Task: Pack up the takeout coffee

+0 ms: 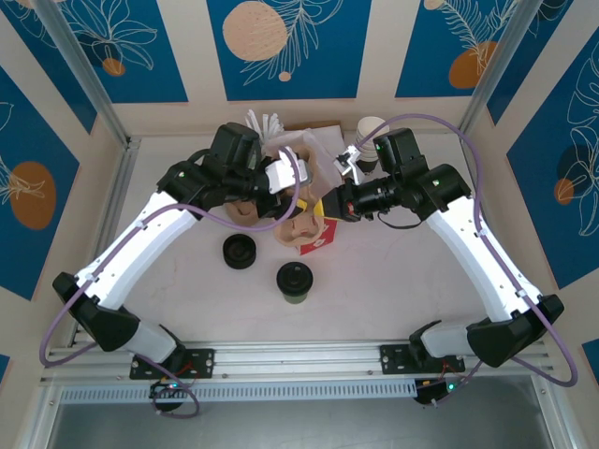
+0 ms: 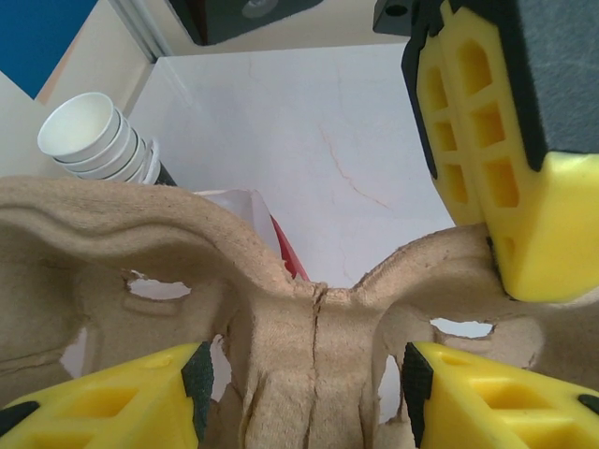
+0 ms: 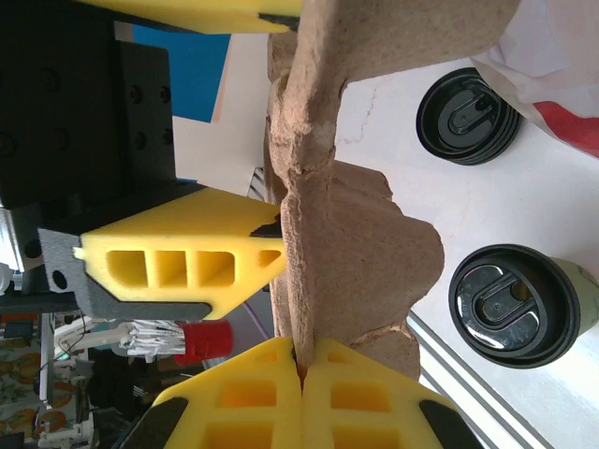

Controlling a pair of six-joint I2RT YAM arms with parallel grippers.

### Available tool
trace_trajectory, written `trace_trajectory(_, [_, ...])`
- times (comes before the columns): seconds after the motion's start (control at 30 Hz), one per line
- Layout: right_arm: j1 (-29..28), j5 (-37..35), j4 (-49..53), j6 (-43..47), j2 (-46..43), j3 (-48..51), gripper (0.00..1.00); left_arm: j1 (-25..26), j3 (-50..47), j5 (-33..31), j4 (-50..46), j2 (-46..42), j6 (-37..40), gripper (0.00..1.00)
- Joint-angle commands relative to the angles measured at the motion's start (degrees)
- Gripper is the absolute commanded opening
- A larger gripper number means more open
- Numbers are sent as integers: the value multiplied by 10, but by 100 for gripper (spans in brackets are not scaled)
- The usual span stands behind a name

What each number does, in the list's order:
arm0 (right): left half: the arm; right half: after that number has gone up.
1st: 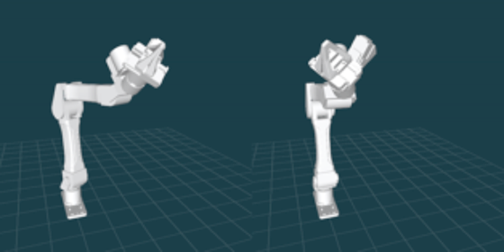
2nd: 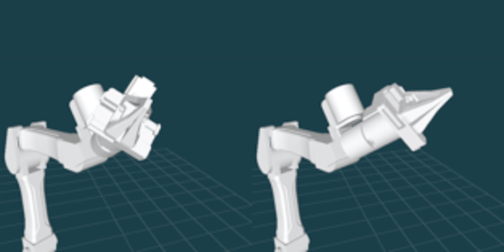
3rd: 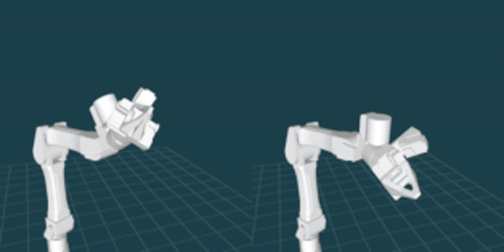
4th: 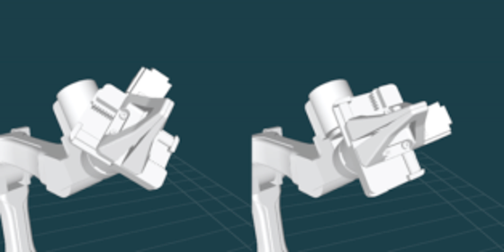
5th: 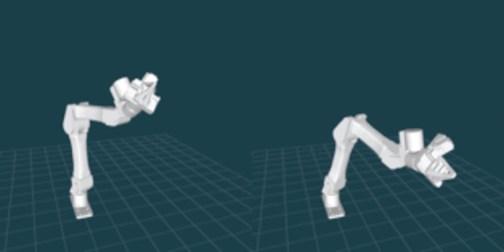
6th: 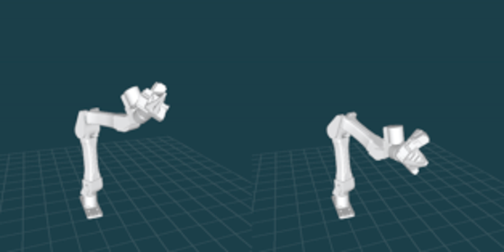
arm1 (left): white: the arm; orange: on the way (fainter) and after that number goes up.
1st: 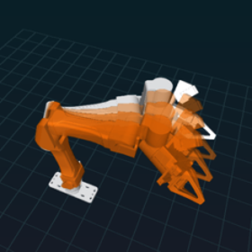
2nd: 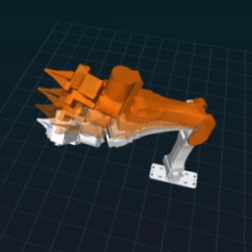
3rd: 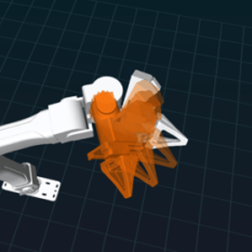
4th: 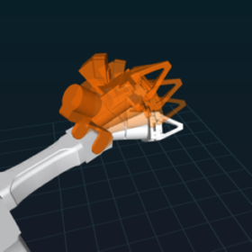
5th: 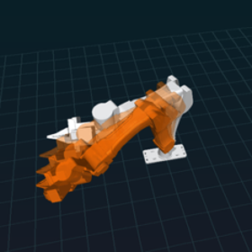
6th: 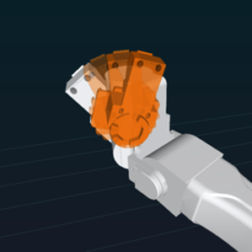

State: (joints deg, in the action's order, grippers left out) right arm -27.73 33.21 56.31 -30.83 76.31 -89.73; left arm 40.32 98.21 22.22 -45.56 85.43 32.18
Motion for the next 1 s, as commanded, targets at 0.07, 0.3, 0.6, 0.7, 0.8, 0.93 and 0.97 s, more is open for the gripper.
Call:
trace_trajectory(0.07, [1, 16, 18, 16, 6, -27, 0, 6, 28, -11, -31, 14, 31, 52])
trace_trajectory(0.3, [1, 10, 25, 20, 8, -33, 0, 6, 33, -23, -33, 15, 36, 38])
trace_trajectory(0.6, [22, 5, 27, 11, -16, -18, 29, 4, 85, -30, -64, 41, -6, 34])
trace_trajectory(0.7, [44, -3, 23, 12, -37, -7, 41, 2, 93, -25, -64, 50, -18, 34])
trace_trajectory(0.8, [90, -9, 15, 4, -58, -1, 42, -4, 105, -24, -63, 58, -38, 34])
trace_trajectory(0.93, [153, -49, -8, -13, -74, 12, 43, -16, 116, -8, -53, 60, -67, 33])
trace_trajectory(0.97, [161, -78, -8, -11, -73, 11, 43, -20, 116, -3, -49, 59, -76, 33])
